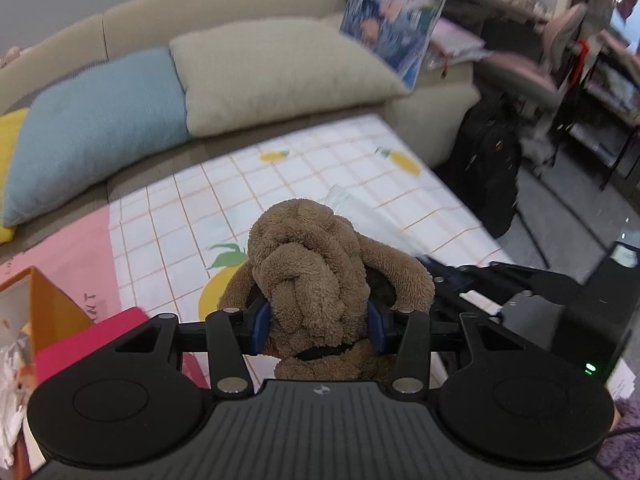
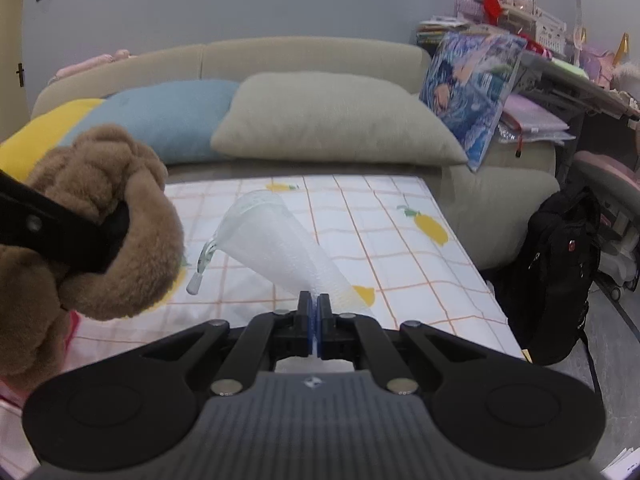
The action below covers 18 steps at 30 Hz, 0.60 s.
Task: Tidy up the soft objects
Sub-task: 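Lift and carry the teddy bear and mesh bag with both tools over the box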
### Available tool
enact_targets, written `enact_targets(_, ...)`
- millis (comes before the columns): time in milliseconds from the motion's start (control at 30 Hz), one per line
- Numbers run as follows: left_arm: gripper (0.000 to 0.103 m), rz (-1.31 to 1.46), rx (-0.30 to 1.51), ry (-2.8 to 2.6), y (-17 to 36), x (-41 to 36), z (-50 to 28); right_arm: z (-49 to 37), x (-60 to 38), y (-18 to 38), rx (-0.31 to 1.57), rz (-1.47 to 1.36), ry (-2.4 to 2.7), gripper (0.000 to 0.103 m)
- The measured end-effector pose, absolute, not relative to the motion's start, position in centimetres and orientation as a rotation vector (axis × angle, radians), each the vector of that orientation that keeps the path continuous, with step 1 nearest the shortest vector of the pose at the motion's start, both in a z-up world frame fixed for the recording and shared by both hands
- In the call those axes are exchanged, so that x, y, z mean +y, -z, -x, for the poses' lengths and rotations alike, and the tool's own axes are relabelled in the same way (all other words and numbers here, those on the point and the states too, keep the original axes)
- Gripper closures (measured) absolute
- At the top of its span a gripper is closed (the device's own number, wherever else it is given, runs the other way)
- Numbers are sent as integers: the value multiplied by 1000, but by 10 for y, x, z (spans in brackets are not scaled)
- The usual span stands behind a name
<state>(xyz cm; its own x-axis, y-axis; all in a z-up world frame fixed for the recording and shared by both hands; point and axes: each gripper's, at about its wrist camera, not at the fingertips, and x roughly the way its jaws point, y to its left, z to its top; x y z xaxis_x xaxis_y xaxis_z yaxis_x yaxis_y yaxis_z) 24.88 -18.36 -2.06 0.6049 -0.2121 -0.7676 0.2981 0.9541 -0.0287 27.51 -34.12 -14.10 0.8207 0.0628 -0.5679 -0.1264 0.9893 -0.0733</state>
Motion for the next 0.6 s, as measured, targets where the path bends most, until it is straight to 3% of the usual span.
enact_targets(600, 49, 48, 737, 223, -13, -78, -139, -151, -267, 55, 582, 33, -247, 103)
